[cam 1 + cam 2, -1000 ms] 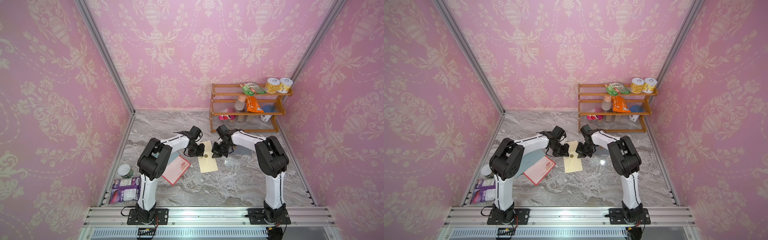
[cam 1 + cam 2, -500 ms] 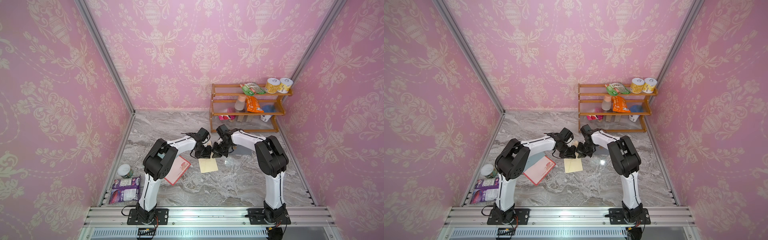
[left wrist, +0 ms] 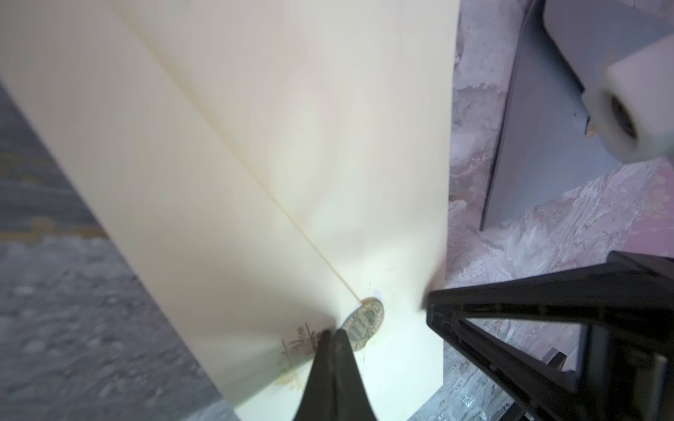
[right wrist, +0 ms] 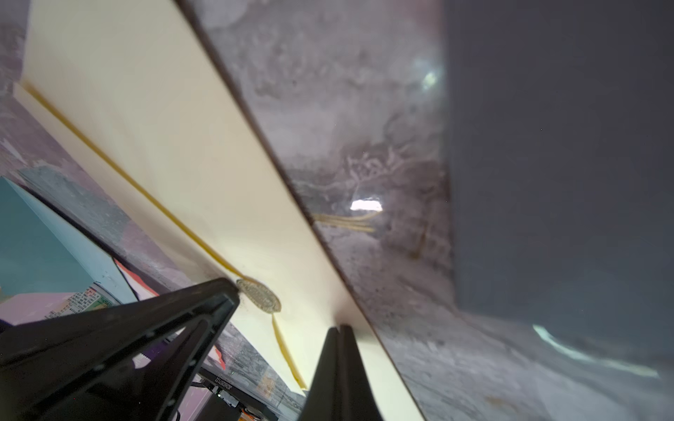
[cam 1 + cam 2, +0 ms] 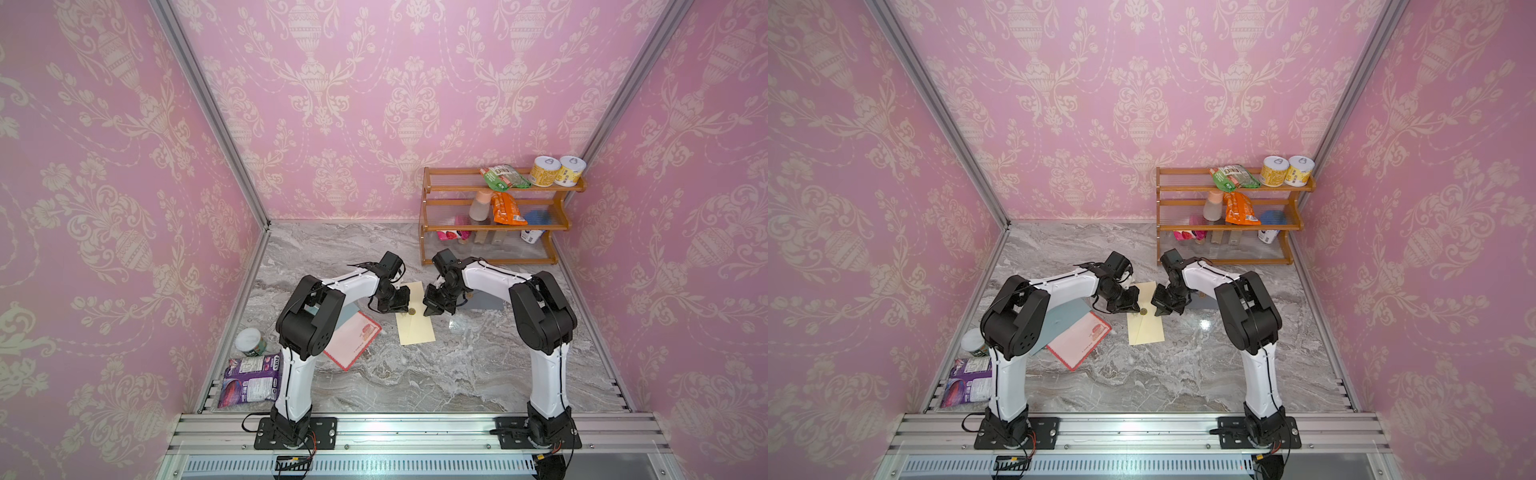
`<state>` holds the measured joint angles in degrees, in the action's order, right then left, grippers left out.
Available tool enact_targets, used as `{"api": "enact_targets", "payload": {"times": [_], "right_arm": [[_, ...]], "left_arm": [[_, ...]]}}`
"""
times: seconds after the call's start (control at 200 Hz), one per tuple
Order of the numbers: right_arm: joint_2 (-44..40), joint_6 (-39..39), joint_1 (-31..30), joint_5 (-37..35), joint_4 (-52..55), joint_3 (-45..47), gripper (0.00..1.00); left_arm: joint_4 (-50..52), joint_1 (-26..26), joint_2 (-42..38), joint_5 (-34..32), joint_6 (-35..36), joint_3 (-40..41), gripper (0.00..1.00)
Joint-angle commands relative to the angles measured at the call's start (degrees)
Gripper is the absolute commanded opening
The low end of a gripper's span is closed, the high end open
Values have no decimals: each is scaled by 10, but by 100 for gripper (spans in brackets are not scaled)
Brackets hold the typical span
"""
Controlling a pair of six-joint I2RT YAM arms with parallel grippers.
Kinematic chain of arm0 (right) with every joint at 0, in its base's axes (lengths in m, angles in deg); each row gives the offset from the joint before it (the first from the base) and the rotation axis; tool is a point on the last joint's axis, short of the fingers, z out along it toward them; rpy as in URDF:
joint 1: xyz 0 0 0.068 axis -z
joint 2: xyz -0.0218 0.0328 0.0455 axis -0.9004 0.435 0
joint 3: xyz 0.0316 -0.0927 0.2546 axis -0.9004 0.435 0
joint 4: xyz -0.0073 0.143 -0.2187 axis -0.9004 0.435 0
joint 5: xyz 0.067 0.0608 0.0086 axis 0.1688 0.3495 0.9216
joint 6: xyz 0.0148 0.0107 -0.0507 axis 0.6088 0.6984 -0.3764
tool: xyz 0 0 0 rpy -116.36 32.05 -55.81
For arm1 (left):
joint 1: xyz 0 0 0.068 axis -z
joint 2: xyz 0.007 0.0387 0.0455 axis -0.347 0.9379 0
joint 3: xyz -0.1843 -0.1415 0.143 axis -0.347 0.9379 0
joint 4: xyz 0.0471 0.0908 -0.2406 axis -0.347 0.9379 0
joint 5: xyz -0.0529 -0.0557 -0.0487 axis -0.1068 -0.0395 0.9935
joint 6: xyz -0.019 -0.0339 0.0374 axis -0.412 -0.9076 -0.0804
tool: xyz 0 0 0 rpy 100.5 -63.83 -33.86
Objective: Fold the letter paper in half and place it into the envelope
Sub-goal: Fold the envelope flap on the envelope.
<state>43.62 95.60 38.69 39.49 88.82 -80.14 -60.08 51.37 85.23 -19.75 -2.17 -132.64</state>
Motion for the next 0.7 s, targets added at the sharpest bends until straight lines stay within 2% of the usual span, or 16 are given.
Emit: {"api": "enact_targets", "payload": {"times": [0.0,0.2,0.41,0.49,0.57,0.695], "right_arm": [[49,4,0,-62,23,28,0],[45,5,0,-62,19,38,0],[41,5,1,-60,15,46,0],[41,5,1,-60,15,47,0],[41,4,2,-60,15,46,0],[45,4,3,-59,16,41,0]], "left_arm": [[24,33,43,-22,-17,-22,0],[14,49,62,-15,-42,-30,0],[19,3,21,-33,-28,17,0],[45,-12,5,-59,-5,19,0],[65,-15,-1,-80,16,15,0],[56,-11,2,-68,14,15,0]]}}
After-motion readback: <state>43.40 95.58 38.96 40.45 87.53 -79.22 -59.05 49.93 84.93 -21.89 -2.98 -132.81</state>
